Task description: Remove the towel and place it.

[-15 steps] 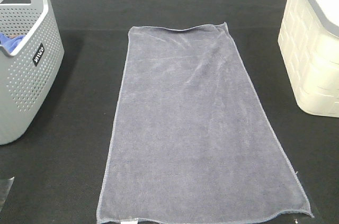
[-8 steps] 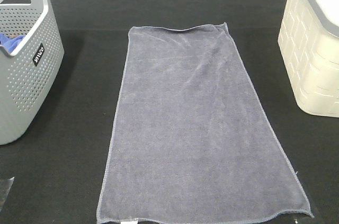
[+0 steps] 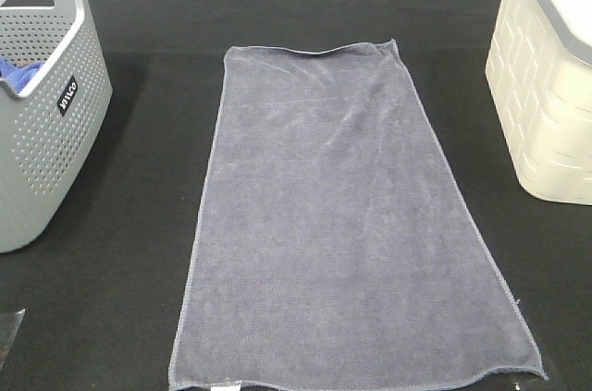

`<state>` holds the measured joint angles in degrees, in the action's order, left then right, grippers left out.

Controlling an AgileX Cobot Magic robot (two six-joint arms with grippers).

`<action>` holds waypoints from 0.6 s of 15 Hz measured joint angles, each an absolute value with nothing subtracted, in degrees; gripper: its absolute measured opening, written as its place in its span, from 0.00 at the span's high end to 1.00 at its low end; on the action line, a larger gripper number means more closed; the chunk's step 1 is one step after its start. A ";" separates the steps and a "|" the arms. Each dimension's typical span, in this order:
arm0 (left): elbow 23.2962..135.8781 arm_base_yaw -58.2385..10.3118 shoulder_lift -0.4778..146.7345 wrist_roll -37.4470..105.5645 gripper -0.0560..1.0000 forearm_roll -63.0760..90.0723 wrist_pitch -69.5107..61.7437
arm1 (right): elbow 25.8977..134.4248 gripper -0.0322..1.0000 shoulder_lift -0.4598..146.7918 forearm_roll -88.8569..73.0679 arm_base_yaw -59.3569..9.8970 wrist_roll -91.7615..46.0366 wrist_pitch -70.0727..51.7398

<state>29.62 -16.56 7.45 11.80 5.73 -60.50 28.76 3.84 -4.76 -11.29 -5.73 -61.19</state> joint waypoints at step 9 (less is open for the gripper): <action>29.62 -16.56 7.45 11.80 0.28 5.90 -60.50 | 28.65 0.45 3.84 -4.76 -11.29 -5.73 -61.19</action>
<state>29.62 -16.56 7.45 11.80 5.90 -60.50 28.65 3.84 -4.76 -11.29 -5.73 -61.19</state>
